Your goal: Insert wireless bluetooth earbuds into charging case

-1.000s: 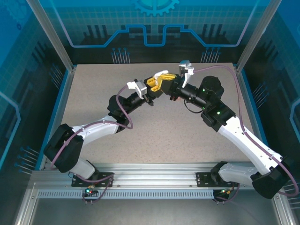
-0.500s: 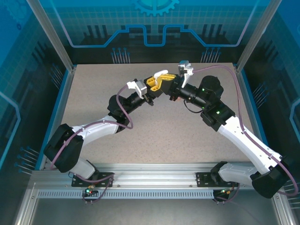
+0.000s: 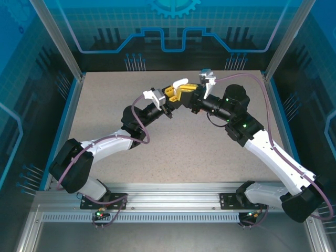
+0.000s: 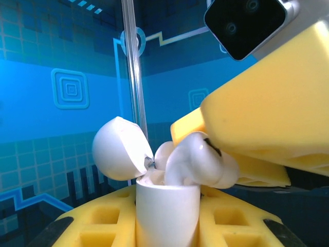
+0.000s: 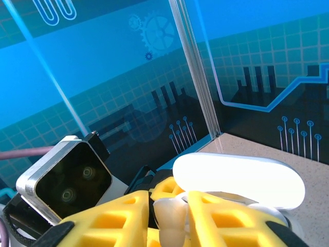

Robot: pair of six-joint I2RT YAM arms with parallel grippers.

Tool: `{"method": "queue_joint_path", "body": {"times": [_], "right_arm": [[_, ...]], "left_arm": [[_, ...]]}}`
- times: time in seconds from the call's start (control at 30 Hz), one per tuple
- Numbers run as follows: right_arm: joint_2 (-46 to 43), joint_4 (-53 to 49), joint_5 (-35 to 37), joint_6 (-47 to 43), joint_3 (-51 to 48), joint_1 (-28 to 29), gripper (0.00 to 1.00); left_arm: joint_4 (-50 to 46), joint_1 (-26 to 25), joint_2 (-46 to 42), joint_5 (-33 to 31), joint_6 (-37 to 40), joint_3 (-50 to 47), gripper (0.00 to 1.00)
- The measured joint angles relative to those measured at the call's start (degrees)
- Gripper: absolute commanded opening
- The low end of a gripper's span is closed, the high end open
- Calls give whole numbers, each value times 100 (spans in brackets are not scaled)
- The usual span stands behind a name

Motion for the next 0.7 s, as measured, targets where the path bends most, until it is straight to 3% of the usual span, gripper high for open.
{"method": "queue_joint_path", "body": {"times": [0.37, 0.7], "right_arm": [[42, -149, 2, 7, 92, 0, 35], [221, -210, 0, 83, 365, 0, 52]], "left_arm": [[-83, 0, 0, -42, -22, 0, 0], [-85, 0, 2, -210, -162, 0, 0]]}}
